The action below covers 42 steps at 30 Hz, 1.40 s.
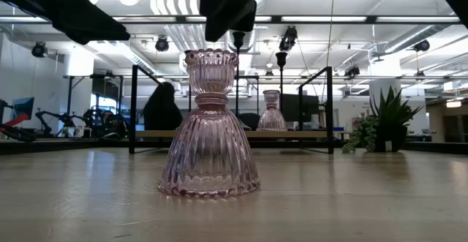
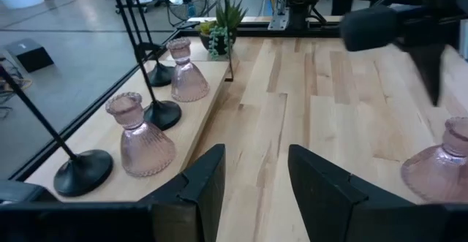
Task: Pick & Place candle stick holders
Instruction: Put the pink candle holder on the shelf
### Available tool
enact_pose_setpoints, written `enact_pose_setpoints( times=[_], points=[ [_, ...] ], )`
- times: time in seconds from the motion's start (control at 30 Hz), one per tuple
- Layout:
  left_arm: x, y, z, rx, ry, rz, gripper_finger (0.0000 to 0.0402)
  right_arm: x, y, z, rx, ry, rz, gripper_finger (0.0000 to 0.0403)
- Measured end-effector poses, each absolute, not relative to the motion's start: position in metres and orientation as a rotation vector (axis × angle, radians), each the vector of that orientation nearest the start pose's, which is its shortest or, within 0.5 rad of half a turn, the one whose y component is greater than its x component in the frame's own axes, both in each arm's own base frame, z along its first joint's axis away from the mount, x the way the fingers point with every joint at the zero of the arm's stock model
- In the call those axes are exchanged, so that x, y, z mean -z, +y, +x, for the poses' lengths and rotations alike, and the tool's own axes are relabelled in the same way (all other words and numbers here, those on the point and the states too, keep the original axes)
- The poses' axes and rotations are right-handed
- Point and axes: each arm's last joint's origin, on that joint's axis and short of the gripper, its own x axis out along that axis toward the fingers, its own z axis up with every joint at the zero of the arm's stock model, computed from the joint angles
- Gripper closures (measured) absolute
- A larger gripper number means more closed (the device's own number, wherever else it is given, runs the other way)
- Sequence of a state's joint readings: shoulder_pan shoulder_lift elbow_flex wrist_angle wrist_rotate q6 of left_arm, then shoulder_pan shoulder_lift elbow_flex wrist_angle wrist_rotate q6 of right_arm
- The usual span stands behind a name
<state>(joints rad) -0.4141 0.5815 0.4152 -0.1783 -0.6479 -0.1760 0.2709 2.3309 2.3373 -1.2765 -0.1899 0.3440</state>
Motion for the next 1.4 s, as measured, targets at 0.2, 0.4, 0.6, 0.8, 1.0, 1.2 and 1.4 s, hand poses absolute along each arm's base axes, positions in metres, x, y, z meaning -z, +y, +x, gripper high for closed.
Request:
enact_pose_setpoints(
  times=[0.2,0.4,0.6,0.8,1.0,1.2,1.4],
  points=[
    [-0.235,-0.039,0.132,-0.263,0.284,0.025,0.0248,-0.262,0.137,0.456,-0.178,1.339,0.241,0.0274],
    [-0.235,-0.039,0.132,-0.263,0.283,0.02,0.0248,-0.258,0.137,0.456,-0.155,1.349,0.247,0.0284],
    [-0.235,-0.039,0.132,-0.26,0.284,0.019,0.0248,-0.243,0.139,0.456,-0.136,1.382,0.259,0.0281],
    [-0.235,-0.039,0.132,-0.26,0.286,0.019,0.0248,-0.231,0.141,0.457,-0.138,1.38,0.266,0.0278],
    [-0.234,-0.039,0.132,-0.259,0.287,0.019,0.0248,-0.222,0.143,0.457,-0.141,1.398,0.299,0.0287],
    [-0.234,-0.039,0.132,-0.257,0.289,0.02,0.0248,-0.214,0.143,0.456,-0.129,1.414,0.3,0.0315],
    [-0.234,-0.039,0.132,-0.258,0.29,0.02,0.0248,-0.206,0.142,0.453,-0.173,1.445,0.281,0.0378]
  ],
)
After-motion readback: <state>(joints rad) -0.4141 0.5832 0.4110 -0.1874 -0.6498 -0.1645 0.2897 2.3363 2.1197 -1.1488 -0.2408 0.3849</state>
